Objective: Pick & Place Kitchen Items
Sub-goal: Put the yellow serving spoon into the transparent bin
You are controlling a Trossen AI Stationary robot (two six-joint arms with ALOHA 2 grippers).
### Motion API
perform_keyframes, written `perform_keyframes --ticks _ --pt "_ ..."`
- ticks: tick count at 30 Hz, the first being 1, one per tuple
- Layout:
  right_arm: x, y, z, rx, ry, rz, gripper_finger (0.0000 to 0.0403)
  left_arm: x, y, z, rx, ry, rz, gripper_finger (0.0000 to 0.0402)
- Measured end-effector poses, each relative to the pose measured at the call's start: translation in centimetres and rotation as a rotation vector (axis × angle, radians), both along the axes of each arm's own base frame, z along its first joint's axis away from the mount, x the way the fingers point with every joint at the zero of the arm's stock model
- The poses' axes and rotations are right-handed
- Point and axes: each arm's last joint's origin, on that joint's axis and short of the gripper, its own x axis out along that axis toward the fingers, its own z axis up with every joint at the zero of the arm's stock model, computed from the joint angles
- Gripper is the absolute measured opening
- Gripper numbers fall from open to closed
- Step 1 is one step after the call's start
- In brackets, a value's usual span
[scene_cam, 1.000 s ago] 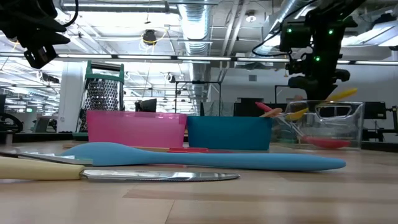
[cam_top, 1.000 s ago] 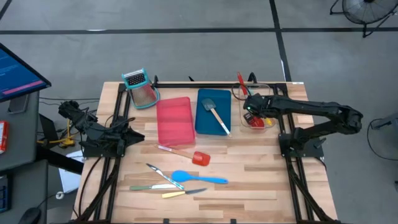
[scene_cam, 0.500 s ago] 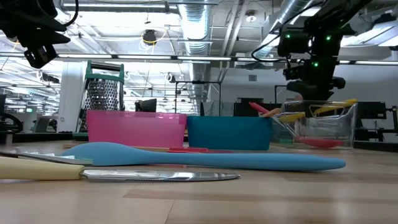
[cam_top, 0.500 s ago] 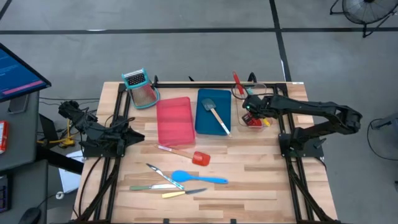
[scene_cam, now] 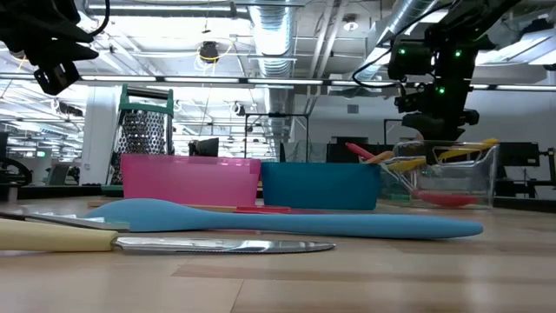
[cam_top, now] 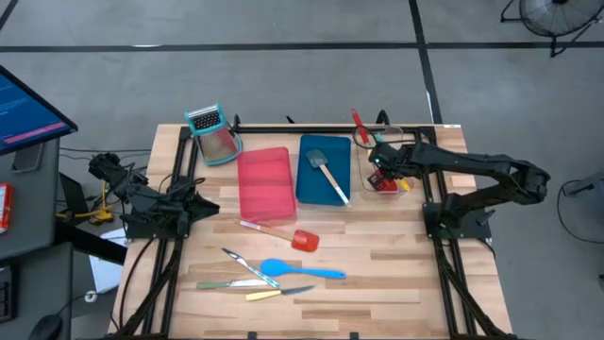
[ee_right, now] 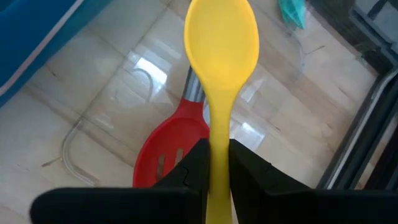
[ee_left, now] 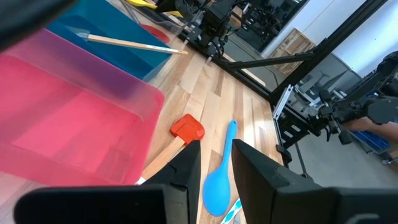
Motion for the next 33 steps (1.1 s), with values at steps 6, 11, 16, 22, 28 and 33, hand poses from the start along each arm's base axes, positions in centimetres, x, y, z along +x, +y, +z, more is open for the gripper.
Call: perform_keyframes --ticks 6,11,16,22,28,33 --pt "-0.3 -0.5 0.0 0.029 0.002 0.018 0.0043 0.0 0.0 0.0 0.004 0.0 -0.001 0.0076" --pt "-0.4 -0.8 0.0 0.042 -0.004 0.024 0.0045 0.0 0.0 0.0 0.005 0.0 -0.001 0.0076" --pt "-0.4 -0.7 -0.3 0.076 0.006 0.031 0.0054 0.0 0.0 0.0 0.007 0.0 -0.002 0.0076" --pt "-0.5 -0.7 1.1 0.057 -0.047 0.01 0.0034 0.0 0.0 0.0 0.024 -0.001 -0.001 0.0076" --pt "-1.3 -1.4 1.7 0.047 -0.085 -0.095 0.0045 0.0 0.0 0.0 0.028 -0.003 0.002 0.0076" --pt "-1.7 -2.2 1.5 0.053 -0.084 -0.167 0.0058 0.0 0.0 0.0 0.026 -0.006 0.003 0.0076"
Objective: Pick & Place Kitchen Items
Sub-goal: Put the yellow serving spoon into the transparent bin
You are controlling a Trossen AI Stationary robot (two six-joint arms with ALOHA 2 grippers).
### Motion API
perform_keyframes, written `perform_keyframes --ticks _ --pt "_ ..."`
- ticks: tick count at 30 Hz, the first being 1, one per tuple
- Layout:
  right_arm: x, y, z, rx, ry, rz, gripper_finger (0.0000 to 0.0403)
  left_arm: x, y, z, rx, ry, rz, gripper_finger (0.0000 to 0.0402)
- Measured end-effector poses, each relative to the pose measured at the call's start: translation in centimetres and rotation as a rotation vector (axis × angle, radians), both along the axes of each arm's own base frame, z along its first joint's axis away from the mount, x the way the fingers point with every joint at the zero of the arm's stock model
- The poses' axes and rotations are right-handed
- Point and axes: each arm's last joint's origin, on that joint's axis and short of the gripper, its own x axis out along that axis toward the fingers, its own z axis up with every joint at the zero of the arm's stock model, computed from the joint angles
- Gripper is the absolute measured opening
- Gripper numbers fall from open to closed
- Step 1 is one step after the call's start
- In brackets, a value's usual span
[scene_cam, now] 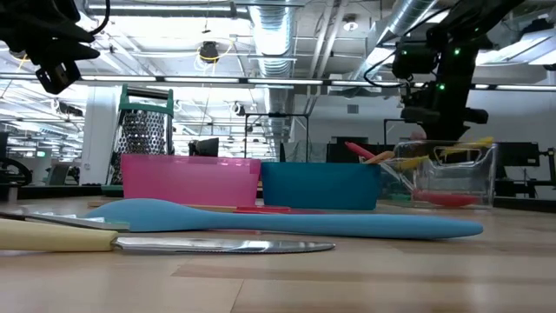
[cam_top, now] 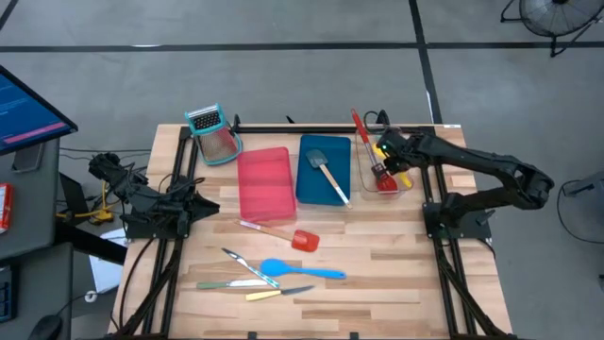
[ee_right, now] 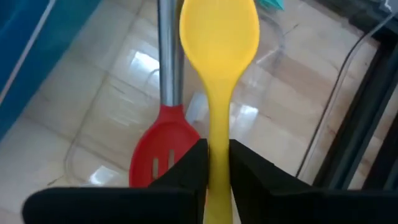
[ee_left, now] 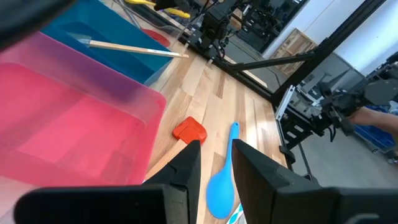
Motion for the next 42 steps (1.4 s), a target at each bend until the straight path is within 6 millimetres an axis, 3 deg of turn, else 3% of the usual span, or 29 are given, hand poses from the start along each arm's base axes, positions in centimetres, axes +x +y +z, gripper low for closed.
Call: perform_keyframes --ticks 7,15,21,42 --pt "0.1 -0.9 -0.1 -0.021 -0.02 -0.012 0.0049 0.0 0.0 0.0 0.0 -0.001 0.001 0.0076" --pt "0.2 -1.0 0.0 -0.031 -0.034 -0.012 0.0053 0.0 0.0 0.0 0.002 -0.001 0.0 0.0076" --pt "0.0 -0.8 -1.1 -0.032 -0.032 -0.008 0.0053 0.0 0.0 0.0 0.002 -0.001 0.0 0.0076" --pt "0.3 -1.2 -1.0 -0.067 -0.065 0.003 0.0054 0.0 0.0 0.0 0.006 -0.001 -0.001 0.0076"
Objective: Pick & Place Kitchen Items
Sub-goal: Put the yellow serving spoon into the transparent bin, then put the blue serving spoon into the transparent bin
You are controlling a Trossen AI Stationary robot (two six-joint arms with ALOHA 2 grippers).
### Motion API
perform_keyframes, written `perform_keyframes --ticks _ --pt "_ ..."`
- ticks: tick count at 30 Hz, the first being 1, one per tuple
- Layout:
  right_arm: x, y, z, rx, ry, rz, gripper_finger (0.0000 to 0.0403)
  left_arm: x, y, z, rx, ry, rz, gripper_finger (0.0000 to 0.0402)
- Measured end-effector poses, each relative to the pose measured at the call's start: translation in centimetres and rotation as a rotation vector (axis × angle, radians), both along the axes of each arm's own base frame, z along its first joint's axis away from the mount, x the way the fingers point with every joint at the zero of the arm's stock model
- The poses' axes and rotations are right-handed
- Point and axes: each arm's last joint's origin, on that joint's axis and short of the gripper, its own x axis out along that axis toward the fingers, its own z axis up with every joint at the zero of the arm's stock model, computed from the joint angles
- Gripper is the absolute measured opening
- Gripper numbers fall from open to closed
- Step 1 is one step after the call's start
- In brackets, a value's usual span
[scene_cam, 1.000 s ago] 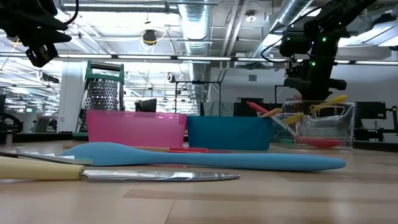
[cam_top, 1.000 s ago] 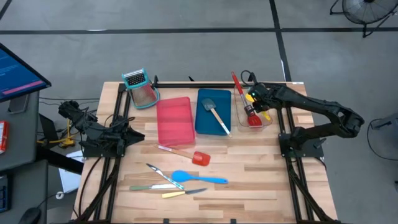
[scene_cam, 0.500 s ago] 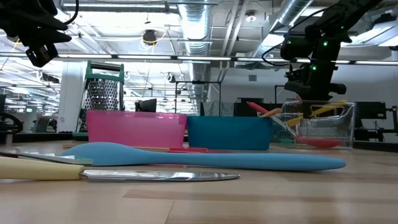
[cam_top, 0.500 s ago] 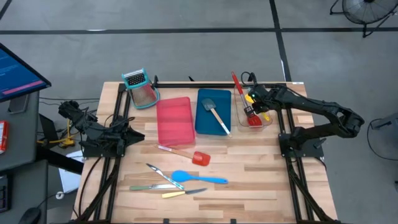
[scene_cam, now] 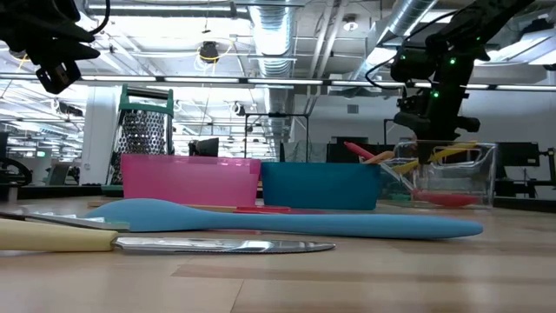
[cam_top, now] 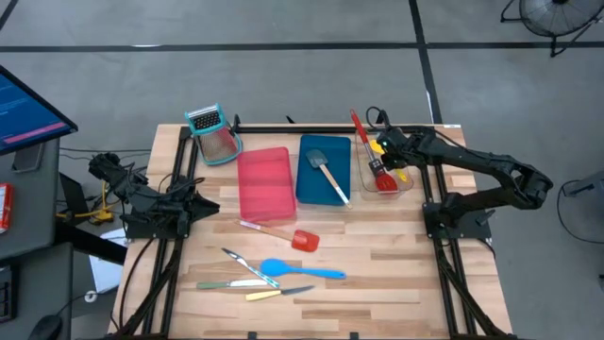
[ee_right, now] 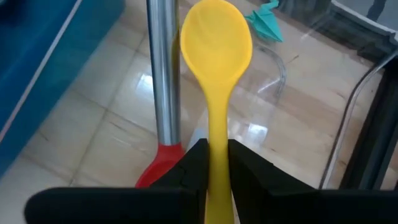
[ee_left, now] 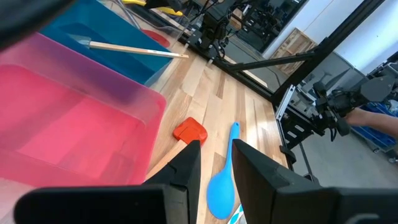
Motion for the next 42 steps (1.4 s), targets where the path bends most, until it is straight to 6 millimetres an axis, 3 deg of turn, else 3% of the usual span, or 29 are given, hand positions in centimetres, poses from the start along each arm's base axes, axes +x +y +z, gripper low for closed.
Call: perform_keyframes --ticks 7,22,29,34,38,42 --pt "0.0 0.0 0.0 0.003 0.005 0.001 0.0057 0.0 0.0 0.0 0.0 0.0 0.0 0.0076" --pt "0.0 0.1 0.5 0.016 -0.002 0.018 0.0104 0.0 0.0 0.0 0.0 0.0 0.0 0.0076" --pt "1.0 -0.1 3.8 0.031 -0.071 0.091 0.0173 0.0 0.0 0.0 0.026 -0.001 0.006 0.0076" --pt "2.2 0.5 7.9 0.064 -0.195 0.209 0.02 0.0 0.0 0.0 0.025 0.001 -0.006 0.0076" --pt "3.2 2.2 11.9 0.046 -0.34 0.311 0.0196 0.0 0.0 0.0 0.021 -0.003 -0.01 0.0076" --pt "4.1 5.6 14.6 0.068 -0.474 0.433 0.0181 0.0 -0.1 0.1 0.012 -0.005 -0.031 0.0076"
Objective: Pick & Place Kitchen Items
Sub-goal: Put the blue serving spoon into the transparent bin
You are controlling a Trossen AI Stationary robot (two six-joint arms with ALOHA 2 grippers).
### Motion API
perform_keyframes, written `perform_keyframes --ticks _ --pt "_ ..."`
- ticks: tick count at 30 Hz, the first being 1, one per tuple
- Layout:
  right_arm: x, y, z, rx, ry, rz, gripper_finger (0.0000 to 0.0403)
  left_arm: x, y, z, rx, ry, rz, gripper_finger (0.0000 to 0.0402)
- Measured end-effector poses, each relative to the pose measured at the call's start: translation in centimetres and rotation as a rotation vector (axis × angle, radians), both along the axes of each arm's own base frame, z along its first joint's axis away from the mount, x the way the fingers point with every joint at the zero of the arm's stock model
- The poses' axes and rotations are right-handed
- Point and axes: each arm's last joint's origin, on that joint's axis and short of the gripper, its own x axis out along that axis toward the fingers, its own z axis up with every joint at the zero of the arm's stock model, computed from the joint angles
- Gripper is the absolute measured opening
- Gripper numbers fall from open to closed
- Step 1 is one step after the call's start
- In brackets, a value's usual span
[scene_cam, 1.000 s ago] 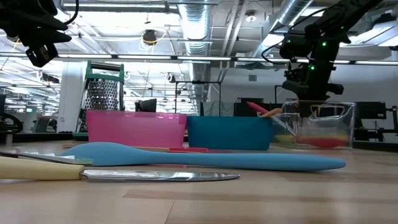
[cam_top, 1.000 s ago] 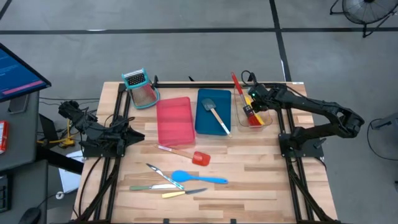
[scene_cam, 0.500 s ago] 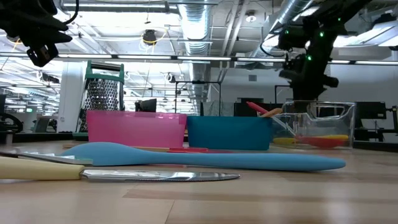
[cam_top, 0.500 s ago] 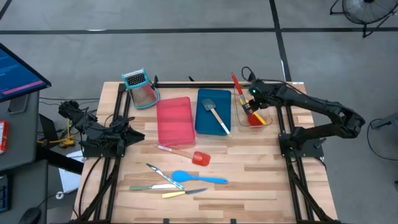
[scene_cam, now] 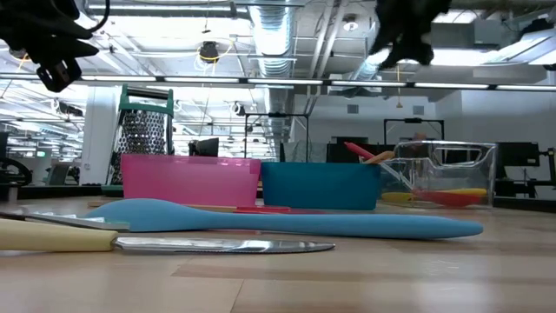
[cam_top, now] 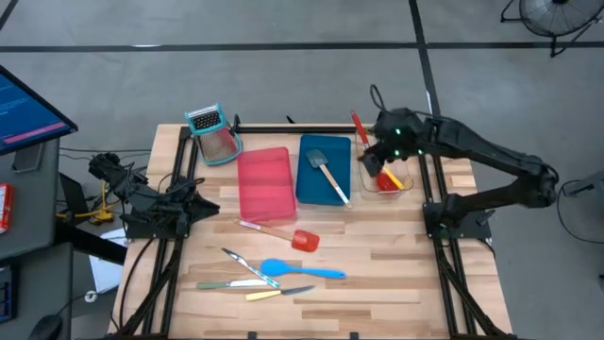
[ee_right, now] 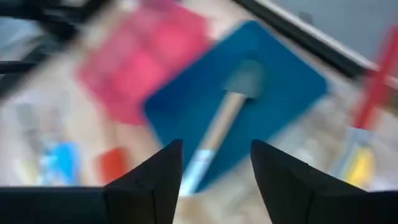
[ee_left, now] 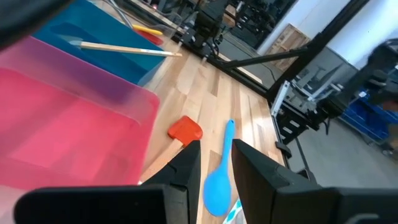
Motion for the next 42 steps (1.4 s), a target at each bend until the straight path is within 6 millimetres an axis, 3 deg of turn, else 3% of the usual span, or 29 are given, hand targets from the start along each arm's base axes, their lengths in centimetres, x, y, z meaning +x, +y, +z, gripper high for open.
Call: perform_keyframes --ticks 5,12,17,23,27,31,35,42 --pt "0.7 5.6 0.7 0.118 -0.066 0.115 0.0164 0.0 0.0 0.0 0.02 -0.002 -0.01 0.0076" --pt "1.4 14.4 -0.8 0.117 -0.009 0.172 0.0161 0.0 -0.2 0.1 0.024 -0.001 -0.064 0.0076" --pt "1.9 19.5 -3.2 0.125 0.064 0.179 0.0189 0.0 -0.2 0.1 0.016 -0.002 -0.082 0.0076" --pt "3.0 23.9 -7.7 0.082 0.237 0.245 0.0246 0.1 -0.2 0.3 0.01 -0.017 -0.077 0.0076" --pt "3.8 26.9 -9.9 0.006 0.207 0.35 0.0259 0.1 -0.3 0.5 -0.009 -0.042 -0.063 0.0076" --pt "4.6 29.2 -11.3 -0.073 0.122 0.396 0.026 0.2 -0.3 0.9 -0.03 -0.076 -0.062 0.0076" --pt "5.8 29.9 -12.5 -0.17 0.074 0.427 0.026 0.2 -0.3 1.1 -0.043 -0.098 -0.061 0.0076" --pt "10.9 29.3 -14.4 -0.311 -0.074 0.579 0.026 0.2 -0.3 1.3 -0.051 -0.114 -0.054 0.0076"
